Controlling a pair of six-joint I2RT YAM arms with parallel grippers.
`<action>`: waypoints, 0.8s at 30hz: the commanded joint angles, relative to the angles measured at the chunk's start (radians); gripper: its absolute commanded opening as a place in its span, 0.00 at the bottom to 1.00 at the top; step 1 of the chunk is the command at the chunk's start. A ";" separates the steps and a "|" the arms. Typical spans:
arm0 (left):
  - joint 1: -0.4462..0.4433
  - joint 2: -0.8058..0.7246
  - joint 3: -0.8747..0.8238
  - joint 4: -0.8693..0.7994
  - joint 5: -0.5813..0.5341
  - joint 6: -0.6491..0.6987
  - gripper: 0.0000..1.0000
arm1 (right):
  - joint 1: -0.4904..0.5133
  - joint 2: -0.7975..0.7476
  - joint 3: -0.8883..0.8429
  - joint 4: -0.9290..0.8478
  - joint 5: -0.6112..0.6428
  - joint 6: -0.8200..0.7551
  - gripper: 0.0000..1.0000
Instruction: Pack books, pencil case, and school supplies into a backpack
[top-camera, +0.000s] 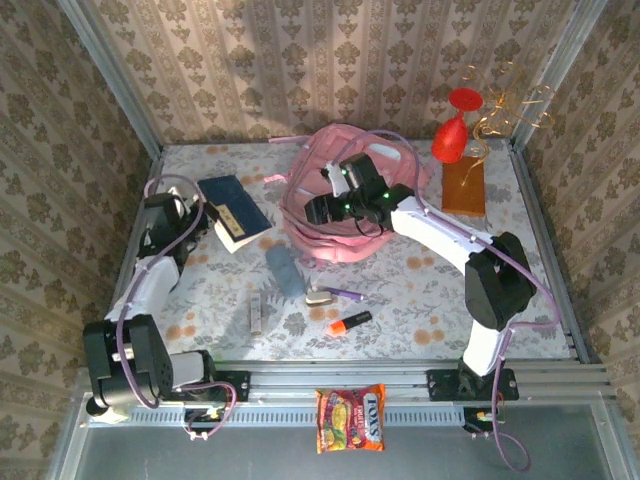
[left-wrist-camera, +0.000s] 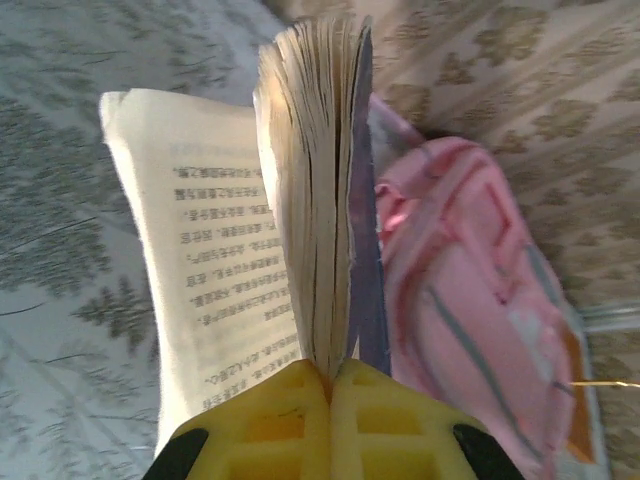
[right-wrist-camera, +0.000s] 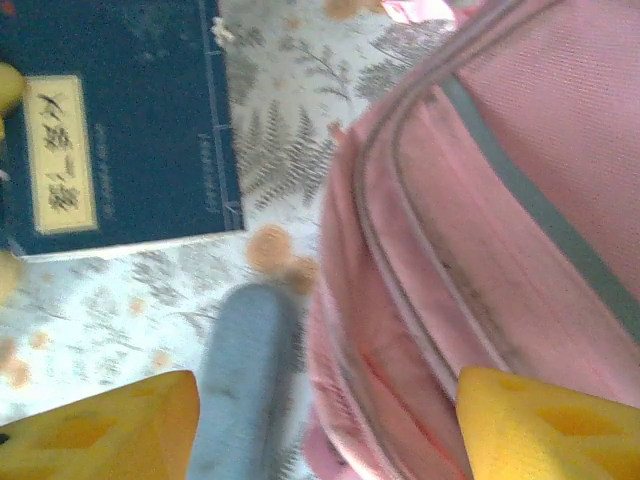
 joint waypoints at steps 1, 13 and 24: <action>-0.020 -0.040 0.063 0.088 0.135 -0.067 0.00 | -0.006 0.043 0.054 0.061 -0.198 0.143 0.82; -0.200 -0.012 0.080 0.268 0.252 -0.236 0.00 | -0.064 0.111 -0.012 0.438 -0.367 0.476 0.94; -0.243 0.060 0.081 0.233 0.232 -0.207 0.00 | -0.101 0.058 -0.177 0.730 -0.423 0.606 0.32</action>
